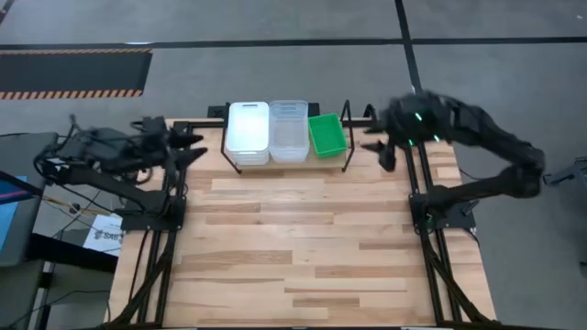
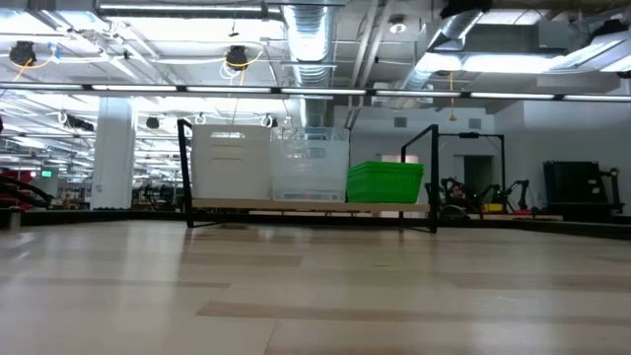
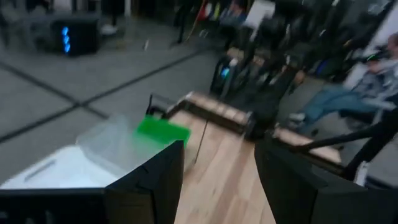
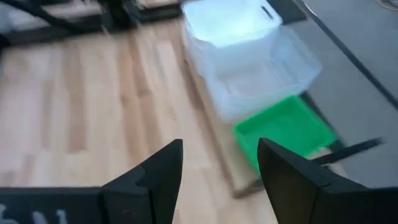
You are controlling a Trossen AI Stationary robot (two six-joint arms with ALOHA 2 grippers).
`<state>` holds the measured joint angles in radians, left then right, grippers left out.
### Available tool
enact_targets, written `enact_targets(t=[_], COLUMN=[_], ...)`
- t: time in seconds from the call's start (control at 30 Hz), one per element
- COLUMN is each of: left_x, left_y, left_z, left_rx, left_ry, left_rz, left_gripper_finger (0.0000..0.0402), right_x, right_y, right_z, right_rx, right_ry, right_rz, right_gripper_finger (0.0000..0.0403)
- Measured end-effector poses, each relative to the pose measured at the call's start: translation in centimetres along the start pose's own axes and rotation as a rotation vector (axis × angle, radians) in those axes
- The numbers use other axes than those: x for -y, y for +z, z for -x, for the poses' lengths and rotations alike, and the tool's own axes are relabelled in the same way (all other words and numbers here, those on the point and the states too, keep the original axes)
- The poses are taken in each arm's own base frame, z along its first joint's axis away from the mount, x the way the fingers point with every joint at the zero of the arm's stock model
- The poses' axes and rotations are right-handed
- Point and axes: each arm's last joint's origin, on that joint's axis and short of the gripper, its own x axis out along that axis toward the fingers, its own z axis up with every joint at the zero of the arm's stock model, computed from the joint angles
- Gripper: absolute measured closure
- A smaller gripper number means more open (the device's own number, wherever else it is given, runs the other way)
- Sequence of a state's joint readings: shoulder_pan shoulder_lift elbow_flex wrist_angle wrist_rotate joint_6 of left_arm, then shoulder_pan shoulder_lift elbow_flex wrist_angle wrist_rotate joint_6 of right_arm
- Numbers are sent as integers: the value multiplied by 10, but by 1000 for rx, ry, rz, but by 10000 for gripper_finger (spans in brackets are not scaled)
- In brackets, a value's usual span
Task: Stack baskets on shelf by color
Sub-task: Return to Home Position
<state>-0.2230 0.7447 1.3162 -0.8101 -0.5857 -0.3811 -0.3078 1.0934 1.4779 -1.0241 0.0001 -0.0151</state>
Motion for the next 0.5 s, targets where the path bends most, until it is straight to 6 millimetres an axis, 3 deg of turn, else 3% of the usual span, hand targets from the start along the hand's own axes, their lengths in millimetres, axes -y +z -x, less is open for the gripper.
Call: enact_targets(t=[0.2, 0.5], left_x=[-25, -47], left_y=[-24, -95], left_z=[24, 17], left_rx=[84, 147], left_ry=[-92, -179], left_rz=[33, 119], left_gripper_finger=[216, 216], right_x=[-21, -38], right_y=[-68, -131], right_z=[-4, -22], right_rx=[163, 287], right_ry=[33, 75], right_rz=[-172, -324], right_gripper_finger=[177, 177])
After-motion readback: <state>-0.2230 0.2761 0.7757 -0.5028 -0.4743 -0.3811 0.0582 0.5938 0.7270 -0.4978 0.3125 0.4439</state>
